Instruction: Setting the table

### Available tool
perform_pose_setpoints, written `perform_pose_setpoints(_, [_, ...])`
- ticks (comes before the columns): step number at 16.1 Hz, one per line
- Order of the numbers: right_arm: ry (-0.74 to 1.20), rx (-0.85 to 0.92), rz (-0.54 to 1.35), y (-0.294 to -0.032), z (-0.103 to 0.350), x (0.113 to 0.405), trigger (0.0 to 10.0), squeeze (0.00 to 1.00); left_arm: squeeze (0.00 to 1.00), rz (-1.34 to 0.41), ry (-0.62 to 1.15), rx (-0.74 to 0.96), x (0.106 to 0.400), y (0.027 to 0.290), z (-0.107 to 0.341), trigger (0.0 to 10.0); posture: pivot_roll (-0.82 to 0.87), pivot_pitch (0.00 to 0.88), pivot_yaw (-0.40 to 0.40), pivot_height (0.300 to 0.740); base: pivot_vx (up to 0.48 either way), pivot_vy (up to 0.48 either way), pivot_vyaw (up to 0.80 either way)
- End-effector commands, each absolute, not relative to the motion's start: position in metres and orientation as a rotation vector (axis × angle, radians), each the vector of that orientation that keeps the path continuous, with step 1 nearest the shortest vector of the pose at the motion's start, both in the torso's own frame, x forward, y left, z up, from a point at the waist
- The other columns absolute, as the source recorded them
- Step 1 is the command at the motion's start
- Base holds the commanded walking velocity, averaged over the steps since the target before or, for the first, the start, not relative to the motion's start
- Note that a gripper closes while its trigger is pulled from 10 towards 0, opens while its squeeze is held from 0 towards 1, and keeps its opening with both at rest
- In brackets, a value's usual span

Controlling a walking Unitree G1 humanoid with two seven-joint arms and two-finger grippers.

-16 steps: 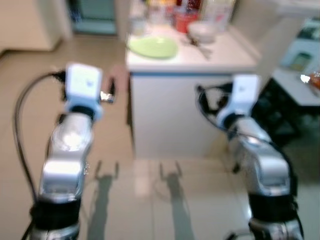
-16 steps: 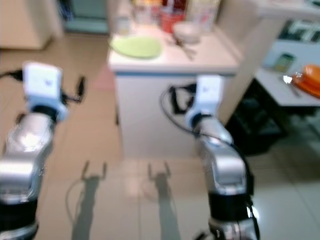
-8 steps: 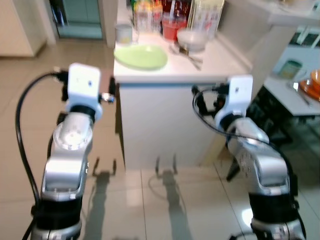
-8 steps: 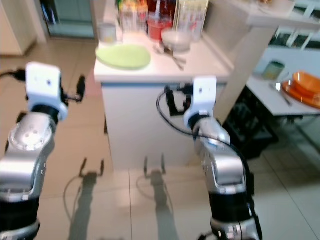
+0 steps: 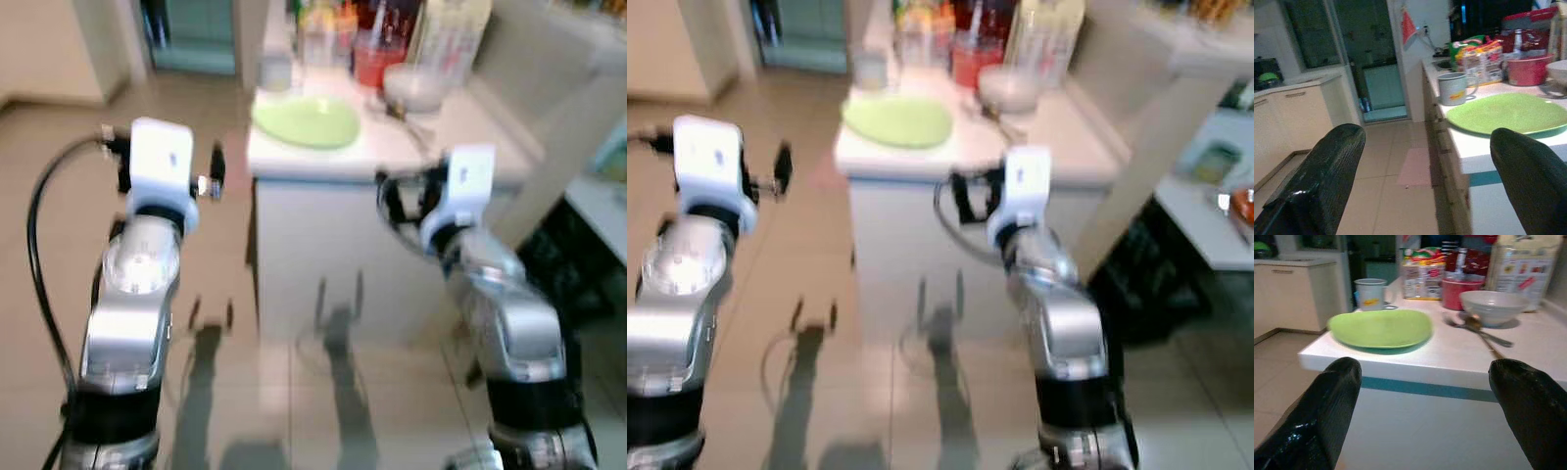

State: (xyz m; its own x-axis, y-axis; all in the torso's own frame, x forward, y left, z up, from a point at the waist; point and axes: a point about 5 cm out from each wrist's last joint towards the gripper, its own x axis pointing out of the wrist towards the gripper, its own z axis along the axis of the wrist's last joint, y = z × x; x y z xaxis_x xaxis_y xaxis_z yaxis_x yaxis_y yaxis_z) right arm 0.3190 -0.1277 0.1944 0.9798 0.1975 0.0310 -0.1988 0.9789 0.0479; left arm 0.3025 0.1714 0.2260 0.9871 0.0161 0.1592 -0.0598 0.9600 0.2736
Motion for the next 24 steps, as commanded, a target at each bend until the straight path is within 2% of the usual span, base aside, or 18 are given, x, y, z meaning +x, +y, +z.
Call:
perform_pose_setpoints(1, [-0.038, 0.046, 0.155, -0.1400, 0.1960, 0.3198, 10.0, 0.00, 0.00, -0.001, -0.170, 0.280, 0.3028, 0.1601, 0.2275, 10.0, 0.05, 0.000, -0.085, 0.740, 0.337, 0.000, 0.00])
perform_pose_setpoints(17, [-0.036, 0.024, 0.208, -0.1345, 0.1954, 0.3190, 10.0, 0.00, 0.00, -0.009, -0.164, 0.287, 0.3030, 0.1603, 0.2254, 10.0, 0.05, 0.000, -0.084, 0.740, 0.337, 0.000, 0.00])
perform_pose_setpoints(20, [-0.037, 0.014, 0.214, -0.1332, 0.1956, 0.3187, 10.0, 0.00, 0.00, -0.009, -0.164, 0.288, 0.3030, 0.1598, 0.2255, 10.0, 0.05, 0.000, -0.084, 0.740, 0.335, 0.000, 0.80])
perform_pose_setpoints(24, [-0.042, 0.053, 0.187, -0.1372, 0.1954, 0.3186, 10.0, 0.00, 0.00, -0.011, -0.162, 0.291, 0.3029, 0.1598, 0.2249, 10.0, 0.05, 0.000, -0.084, 0.740, 0.334, 0.000, 0.00])
